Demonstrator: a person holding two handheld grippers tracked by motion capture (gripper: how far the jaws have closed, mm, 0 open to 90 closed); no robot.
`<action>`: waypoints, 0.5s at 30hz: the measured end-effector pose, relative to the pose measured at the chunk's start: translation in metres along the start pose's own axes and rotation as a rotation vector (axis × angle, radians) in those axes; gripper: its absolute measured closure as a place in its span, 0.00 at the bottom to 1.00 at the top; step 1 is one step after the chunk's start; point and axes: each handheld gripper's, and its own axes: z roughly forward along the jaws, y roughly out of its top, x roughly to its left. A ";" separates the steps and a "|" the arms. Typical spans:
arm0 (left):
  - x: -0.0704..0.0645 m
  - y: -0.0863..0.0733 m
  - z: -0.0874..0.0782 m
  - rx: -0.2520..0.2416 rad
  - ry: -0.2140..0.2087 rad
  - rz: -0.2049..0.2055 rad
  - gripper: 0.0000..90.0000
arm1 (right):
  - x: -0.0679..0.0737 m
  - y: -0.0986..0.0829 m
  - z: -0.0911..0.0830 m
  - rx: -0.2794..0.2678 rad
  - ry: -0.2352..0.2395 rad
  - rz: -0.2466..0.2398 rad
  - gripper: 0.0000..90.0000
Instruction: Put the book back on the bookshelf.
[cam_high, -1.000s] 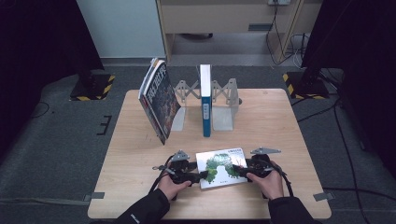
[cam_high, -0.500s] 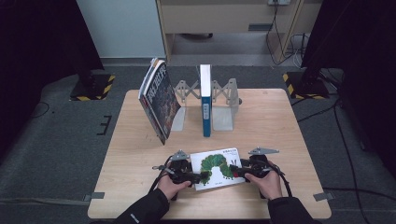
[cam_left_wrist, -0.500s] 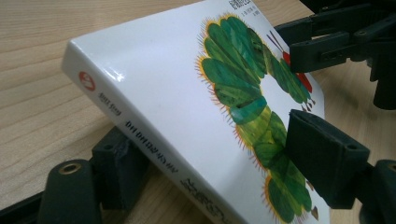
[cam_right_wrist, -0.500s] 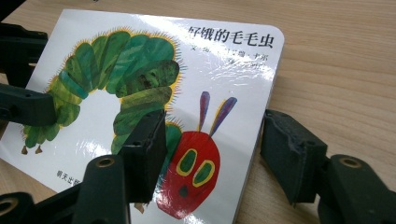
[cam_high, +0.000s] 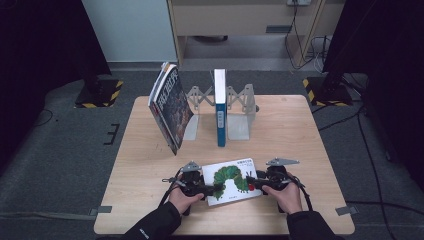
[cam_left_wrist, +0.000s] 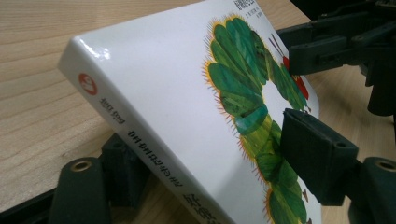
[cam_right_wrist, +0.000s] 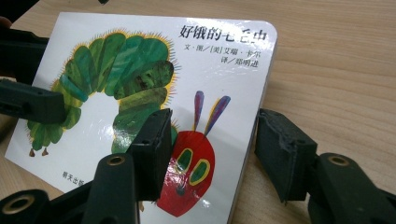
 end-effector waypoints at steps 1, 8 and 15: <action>0.000 0.000 0.000 0.000 -0.001 0.001 0.31 | 0.000 0.000 0.000 0.004 0.012 0.024 0.48; 0.000 0.000 0.000 -0.001 -0.001 -0.003 0.32 | -0.001 -0.001 0.000 0.008 0.017 0.026 0.48; 0.000 0.000 -0.001 0.006 -0.004 0.001 0.32 | 0.000 0.000 -0.002 0.010 0.015 0.027 0.50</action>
